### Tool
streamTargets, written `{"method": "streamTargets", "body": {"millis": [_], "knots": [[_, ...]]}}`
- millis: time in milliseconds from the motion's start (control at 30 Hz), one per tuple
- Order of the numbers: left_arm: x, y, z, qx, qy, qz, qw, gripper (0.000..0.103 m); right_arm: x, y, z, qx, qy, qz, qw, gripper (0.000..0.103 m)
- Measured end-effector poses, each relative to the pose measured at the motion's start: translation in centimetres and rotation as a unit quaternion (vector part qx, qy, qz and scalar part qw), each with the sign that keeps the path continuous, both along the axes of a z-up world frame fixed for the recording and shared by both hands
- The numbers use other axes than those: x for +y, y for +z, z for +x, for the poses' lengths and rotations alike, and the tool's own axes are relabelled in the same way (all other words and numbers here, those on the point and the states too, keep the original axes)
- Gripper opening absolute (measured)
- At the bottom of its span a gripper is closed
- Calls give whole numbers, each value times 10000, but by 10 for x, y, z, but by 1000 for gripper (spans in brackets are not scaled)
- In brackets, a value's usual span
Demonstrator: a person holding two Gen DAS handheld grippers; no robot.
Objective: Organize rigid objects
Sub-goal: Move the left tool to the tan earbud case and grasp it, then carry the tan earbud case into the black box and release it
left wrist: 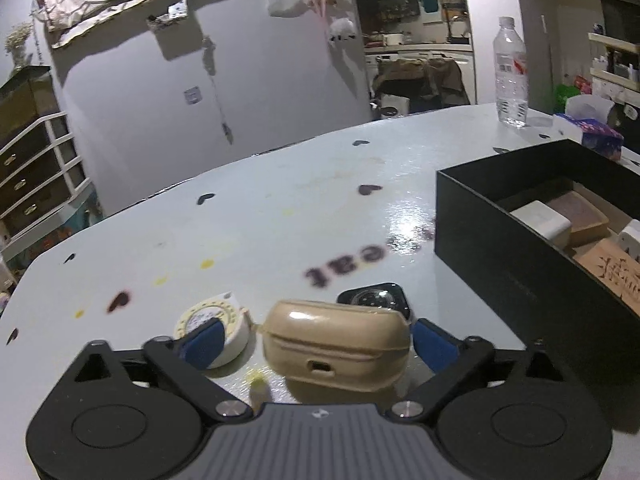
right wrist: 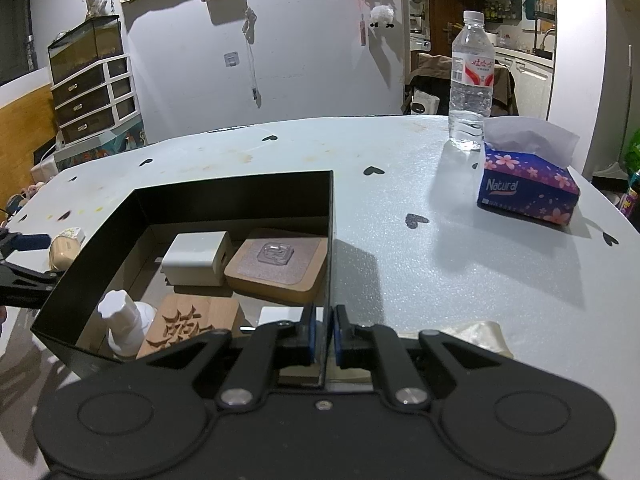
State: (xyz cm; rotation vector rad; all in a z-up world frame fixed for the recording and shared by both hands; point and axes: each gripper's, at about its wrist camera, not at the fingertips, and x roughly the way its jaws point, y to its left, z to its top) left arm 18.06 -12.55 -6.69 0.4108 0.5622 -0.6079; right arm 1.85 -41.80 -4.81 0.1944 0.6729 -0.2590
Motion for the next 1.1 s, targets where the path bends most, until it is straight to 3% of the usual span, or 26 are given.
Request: {"method": "streamTargets", "body": {"millis": [33,133,300,433,633,833,967,1100], "knots": [[-2,-1,1,63,21,39,10000,84,0,0,0,0,1,-1,10000,9],[-4,-3,1,157,53,33,9999,76,0,0,0,-5,0,8,10000,9],[-1,0,-3,216,316,-54,9993,76,0,0,0,-7,9,12,10000,9],[5,9,-11,123,258,-113,9995,76,0,0,0,-6,7,10,10000,9],[2,34,-34,-188,-244,69,9995,76,0,0,0,-9,13,14,10000,9],[-17,58,-55,-424,-973,226,9941,76,-1,0,0,7,34,16,10000,9],[-40,67,-61,-499,-1394,424,9881,76,1,0,2,39,52,-25,10000,9],[-66,68,-61,-645,-1862,881,9764,76,1,0,2,38,66,-15,10000,9]]}}
